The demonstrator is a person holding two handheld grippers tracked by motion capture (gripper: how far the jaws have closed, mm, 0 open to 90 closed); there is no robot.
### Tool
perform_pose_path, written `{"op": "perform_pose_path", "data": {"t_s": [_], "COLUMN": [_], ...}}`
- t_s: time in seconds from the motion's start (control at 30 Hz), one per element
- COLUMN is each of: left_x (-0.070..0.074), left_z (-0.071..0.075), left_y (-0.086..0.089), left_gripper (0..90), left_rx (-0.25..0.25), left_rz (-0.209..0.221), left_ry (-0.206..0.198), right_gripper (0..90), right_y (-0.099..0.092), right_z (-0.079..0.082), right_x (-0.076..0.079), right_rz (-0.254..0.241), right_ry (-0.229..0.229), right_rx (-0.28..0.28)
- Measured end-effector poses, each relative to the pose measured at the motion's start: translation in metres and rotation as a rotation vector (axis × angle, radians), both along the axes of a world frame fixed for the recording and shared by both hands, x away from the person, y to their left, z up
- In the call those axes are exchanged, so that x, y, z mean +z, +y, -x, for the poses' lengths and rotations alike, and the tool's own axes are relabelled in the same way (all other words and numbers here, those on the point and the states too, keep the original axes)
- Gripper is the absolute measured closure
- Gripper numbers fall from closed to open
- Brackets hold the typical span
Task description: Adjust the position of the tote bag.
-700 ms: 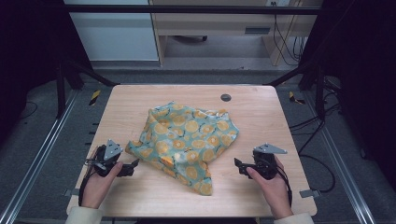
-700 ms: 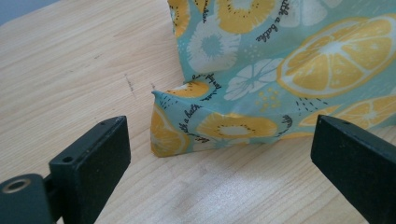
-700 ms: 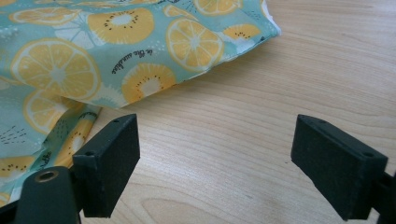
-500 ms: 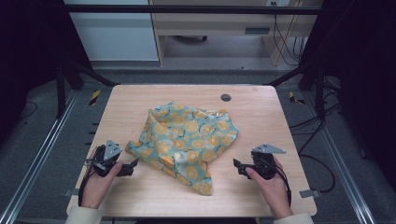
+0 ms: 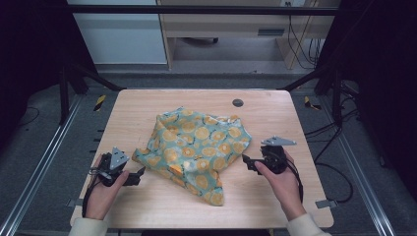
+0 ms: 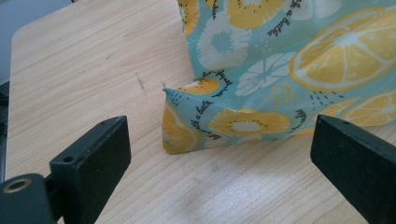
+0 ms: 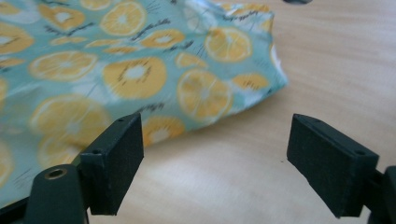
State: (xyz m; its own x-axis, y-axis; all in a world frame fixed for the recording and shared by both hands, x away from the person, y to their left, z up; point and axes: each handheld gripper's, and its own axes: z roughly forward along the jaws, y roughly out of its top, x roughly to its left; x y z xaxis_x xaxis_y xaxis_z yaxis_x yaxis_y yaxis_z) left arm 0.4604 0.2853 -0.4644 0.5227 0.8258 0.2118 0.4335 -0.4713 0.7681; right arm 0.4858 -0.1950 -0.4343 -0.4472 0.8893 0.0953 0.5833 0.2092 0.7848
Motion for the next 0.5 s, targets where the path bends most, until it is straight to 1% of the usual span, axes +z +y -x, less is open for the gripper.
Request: {"op": "perform_pose_path", "data": {"t_s": [0.1,0.13,0.2,0.23,0.27,0.3,0.33,0.37,0.4,0.43,0.47,0.5], "left_x": [0.000,0.000,0.000,0.001,0.001,0.001,0.000,0.000,0.000,0.000,0.000,0.000], "left_z": [0.000,0.000,0.001,0.001,0.001,0.001,0.000,0.000,0.000,0.000,0.000,0.000], "left_y": [-0.001,-0.001,-0.002,-0.002,-0.002,-0.002,-0.002,-0.003,-0.003,-0.003,-0.003,-0.003], "left_gripper": [5.0,5.0,5.0,4.9,4.9,4.9,4.9,5.0,5.0,5.0,4.9,4.9], "left_rx": [-0.005,-0.007,-0.009,-0.012,-0.012,-0.014,-0.017,-0.021,-0.021,-0.024,-0.024,-0.025], "left_rz": [-0.002,-0.004,-0.007,-0.006,-0.006,-0.003,-0.005,-0.005,-0.005,-0.004,-0.004,-0.003], "left_ry": [-0.004,-0.006,-0.009,-0.008,-0.008,-0.007,-0.005,-0.004,-0.004,-0.006,-0.006,-0.006], "right_gripper": [19.4,19.9,22.0,22.4,22.4,22.3,21.7,21.3,21.3,21.2,21.2,20.0], "right_y": [0.004,0.005,0.007,0.008,0.008,0.009,0.012,0.013,0.013,0.012,0.012,0.012], "right_z": [-0.028,-0.039,-0.058,-0.067,-0.067,-0.076,-0.090,-0.095,-0.095,-0.103,-0.103,-0.106], "right_x": [0.002,0.001,-0.003,-0.005,-0.005,-0.009,-0.015,-0.017,-0.017,-0.021,-0.021,-0.023], "right_rz": [0.044,0.056,0.085,0.097,0.097,0.110,0.130,0.133,0.133,0.122,0.122,0.116], "right_ry": [0.026,0.036,0.055,0.070,0.070,0.088,0.122,0.137,0.137,0.140,0.140,0.151], "right_rx": [-0.013,-0.019,-0.048,-0.051,-0.051,-0.060,-0.072,-0.079,-0.079,-0.095,-0.095,-0.096]}}
